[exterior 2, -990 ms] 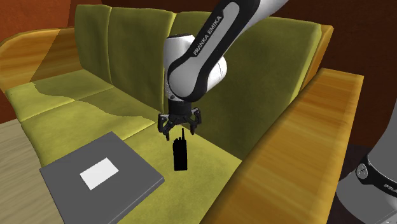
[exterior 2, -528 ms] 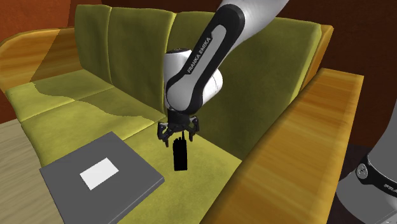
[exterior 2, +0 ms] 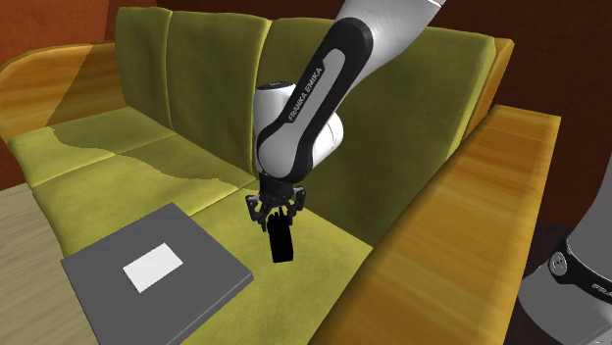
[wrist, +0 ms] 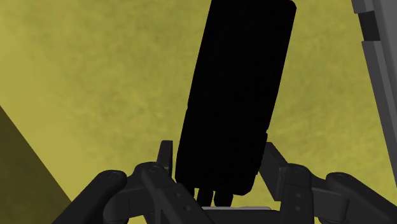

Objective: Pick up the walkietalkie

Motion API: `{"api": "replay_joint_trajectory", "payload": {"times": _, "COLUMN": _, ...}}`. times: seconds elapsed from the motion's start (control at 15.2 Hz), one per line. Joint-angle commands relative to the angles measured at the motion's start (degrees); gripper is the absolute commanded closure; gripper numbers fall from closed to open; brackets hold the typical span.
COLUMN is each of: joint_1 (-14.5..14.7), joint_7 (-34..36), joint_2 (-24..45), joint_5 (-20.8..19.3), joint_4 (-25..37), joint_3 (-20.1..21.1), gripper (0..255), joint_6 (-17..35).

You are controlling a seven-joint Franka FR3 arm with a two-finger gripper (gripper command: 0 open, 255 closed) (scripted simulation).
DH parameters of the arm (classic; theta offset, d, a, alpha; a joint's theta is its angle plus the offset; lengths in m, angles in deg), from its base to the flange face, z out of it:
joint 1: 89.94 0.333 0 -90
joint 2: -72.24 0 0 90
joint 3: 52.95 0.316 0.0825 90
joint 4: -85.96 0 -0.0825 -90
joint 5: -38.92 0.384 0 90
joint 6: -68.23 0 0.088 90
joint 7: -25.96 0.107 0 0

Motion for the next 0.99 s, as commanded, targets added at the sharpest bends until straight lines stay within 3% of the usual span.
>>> {"api": "replay_joint_trajectory", "payload": {"times": 0.0, "joint_1": 0.0, "joint_7": 0.0, "joint_2": 0.0, "joint_5": 0.0, "joint_4": 0.0, "joint_3": 0.0, "gripper": 255, "joint_6": 0.0}}
{"api": "replay_joint_trajectory", "payload": {"times": 0.92, "joint_1": 0.7, "joint_7": 1.1, "joint_2": -6.9, "joint_5": -1.0, "joint_4": -1.2, "joint_3": -0.9, "gripper": 255, "joint_6": -5.6}}
